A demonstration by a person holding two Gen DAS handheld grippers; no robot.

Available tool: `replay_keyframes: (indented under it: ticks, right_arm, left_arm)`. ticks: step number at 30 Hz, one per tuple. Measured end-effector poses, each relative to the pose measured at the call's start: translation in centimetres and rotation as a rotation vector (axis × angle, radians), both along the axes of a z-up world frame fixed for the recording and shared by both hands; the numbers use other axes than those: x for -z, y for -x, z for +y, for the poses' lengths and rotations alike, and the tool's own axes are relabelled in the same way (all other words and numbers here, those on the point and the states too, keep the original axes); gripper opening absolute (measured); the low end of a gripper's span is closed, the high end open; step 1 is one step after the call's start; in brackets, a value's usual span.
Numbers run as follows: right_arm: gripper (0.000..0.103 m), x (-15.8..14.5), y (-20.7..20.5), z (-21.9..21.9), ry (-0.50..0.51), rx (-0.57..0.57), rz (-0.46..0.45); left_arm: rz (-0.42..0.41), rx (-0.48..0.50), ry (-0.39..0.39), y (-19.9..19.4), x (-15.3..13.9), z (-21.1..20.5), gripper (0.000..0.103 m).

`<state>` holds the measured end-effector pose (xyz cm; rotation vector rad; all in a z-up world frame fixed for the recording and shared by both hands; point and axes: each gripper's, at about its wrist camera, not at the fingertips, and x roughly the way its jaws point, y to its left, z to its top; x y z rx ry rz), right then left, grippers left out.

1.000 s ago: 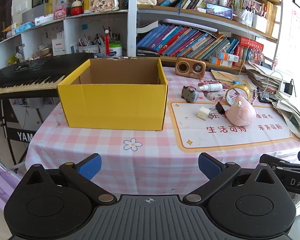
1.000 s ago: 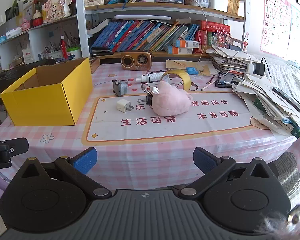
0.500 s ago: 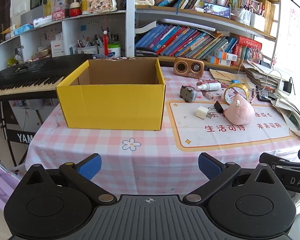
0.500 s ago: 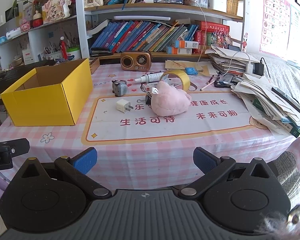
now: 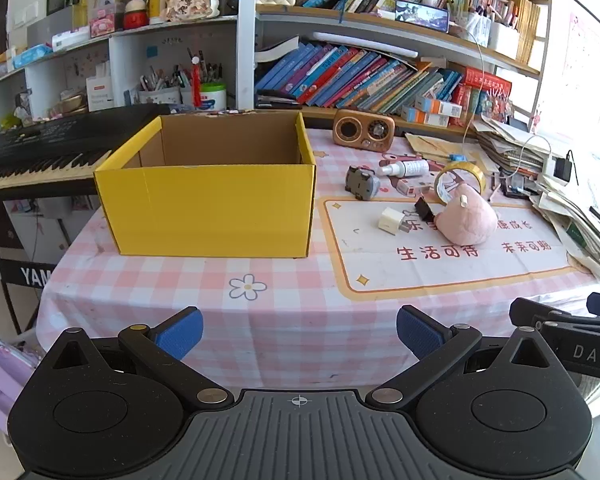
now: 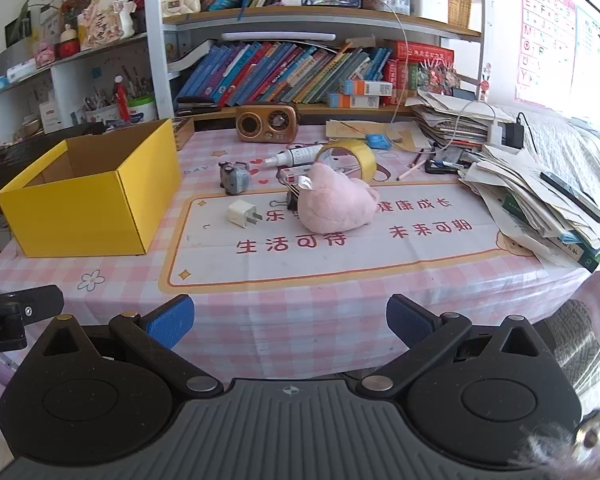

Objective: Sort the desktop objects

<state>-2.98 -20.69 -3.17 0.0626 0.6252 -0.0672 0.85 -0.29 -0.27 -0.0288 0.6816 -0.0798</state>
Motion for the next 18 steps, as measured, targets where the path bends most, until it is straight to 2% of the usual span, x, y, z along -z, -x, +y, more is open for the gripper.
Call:
replay_keyframes:
  ticks: [18]
  right_arm:
    - [0.103, -0.07, -0.29, 0.76, 0.003, -0.019, 0.003]
  left_arm:
    - [0.015, -0.02, 0.005, -0.37, 0.2, 0.74, 0.103]
